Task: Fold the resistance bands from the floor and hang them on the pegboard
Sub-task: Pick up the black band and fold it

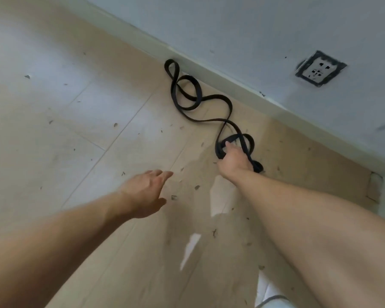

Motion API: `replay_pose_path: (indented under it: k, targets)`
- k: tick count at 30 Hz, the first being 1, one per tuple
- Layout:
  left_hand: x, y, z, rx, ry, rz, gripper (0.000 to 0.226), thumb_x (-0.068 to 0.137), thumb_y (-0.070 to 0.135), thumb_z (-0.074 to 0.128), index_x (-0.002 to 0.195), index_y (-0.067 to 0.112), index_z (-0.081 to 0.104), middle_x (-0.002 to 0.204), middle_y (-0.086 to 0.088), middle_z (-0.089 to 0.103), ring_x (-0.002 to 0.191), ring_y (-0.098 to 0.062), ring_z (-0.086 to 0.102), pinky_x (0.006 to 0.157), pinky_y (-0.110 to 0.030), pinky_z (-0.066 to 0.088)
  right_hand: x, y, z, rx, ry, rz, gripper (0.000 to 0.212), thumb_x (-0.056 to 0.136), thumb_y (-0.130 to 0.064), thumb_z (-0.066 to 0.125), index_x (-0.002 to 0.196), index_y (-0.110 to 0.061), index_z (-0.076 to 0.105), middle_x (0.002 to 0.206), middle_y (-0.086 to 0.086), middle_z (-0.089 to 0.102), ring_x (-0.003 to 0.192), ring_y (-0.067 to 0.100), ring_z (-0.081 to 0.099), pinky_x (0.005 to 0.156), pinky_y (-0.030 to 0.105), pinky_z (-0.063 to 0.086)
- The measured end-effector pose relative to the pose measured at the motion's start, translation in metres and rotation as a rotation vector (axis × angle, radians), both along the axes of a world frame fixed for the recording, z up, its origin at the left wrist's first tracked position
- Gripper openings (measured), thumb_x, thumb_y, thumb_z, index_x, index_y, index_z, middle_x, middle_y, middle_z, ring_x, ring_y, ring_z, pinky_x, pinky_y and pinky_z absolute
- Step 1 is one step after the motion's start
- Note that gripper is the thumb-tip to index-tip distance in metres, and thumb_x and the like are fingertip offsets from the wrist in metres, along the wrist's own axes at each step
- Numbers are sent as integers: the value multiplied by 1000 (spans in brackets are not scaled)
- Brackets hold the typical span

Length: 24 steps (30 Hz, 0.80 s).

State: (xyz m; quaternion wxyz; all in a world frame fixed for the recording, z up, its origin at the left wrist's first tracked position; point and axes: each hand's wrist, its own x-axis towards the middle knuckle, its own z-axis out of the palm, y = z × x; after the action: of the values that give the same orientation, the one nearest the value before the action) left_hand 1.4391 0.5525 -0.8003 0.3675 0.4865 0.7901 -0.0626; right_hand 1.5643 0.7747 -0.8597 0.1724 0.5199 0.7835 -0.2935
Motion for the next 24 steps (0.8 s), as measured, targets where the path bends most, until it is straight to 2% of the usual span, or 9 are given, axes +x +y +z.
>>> replay_pose_path:
  k: [3, 7, 9, 11, 12, 14, 17, 20, 24]
  targets:
    - [-14, 6, -8, -64, 15, 17, 68, 96, 42, 60, 154, 20, 31, 151, -4, 46, 135, -26, 49, 109, -37, 42, 0, -4, -27, 80, -101, -22, 46, 100, -14, 56, 146, -21, 50, 150, 11, 49, 132, 35, 54, 99, 47, 53]
    - [-17, 10, 11, 7, 63, 0, 59, 99, 42, 56, 152, 23, 37, 151, -2, 47, 133, -26, 51, 104, -35, 42, 10, -23, -34, 156, -205, 117, 43, 102, -1, 41, 138, -17, 57, 137, 12, 60, 121, 32, 61, 78, 38, 48]
    - [-12, 4, 24, 25, 82, -21, 57, 99, 42, 57, 151, 23, 39, 148, -2, 50, 129, -24, 54, 102, -35, 44, 14, -32, -25, 103, -227, 176, 36, 100, -5, 47, 133, -13, 60, 132, 12, 64, 114, 32, 64, 81, 37, 53]
    - [-8, -5, 39, 18, 79, -41, 57, 99, 43, 59, 149, 22, 41, 145, -2, 55, 125, -23, 57, 101, -34, 46, 19, -42, -9, 42, -220, 252, 44, 99, -14, 53, 142, -12, 55, 144, 12, 58, 123, 33, 61, 97, 42, 55]
    - [-5, -10, 49, 12, 76, -44, 57, 98, 43, 59, 149, 22, 42, 143, -1, 56, 124, -22, 58, 101, -35, 46, 20, -47, 4, 24, -207, 300, 49, 99, -17, 55, 147, -13, 51, 153, 12, 51, 129, 32, 58, 105, 42, 52]
    - [0, -20, 71, 15, 81, -41, 57, 98, 43, 61, 148, 24, 42, 142, 0, 58, 123, -21, 58, 101, -34, 47, 22, -58, 33, 1, -153, 443, 45, 100, -22, 58, 145, -16, 55, 149, 8, 54, 129, 30, 57, 106, 40, 50]
    - [11, -34, 110, 37, 138, -69, 62, 96, 40, 64, 150, 24, 39, 149, 1, 52, 127, -21, 55, 102, -33, 46, 22, -75, 92, -56, -75, 636, 30, 102, -22, 60, 132, -18, 62, 127, 5, 65, 117, 28, 62, 97, 38, 52]
    - [15, -43, 160, 84, 161, -64, 71, 93, 36, 70, 153, 24, 35, 154, 0, 46, 133, -22, 51, 105, -34, 44, 21, -91, 166, -13, 32, 786, 9, 103, -23, 60, 112, -22, 60, 103, -2, 64, 98, 24, 61, 80, 33, 49]
    - [11, -53, 221, 240, 129, 76, 86, 81, 26, 84, 153, 23, 35, 151, -3, 49, 132, -25, 51, 103, -33, 42, 24, -110, 269, 131, 227, 900, 7, 102, -30, 62, 108, -30, 58, 96, -10, 59, 88, 16, 57, 69, 28, 39]
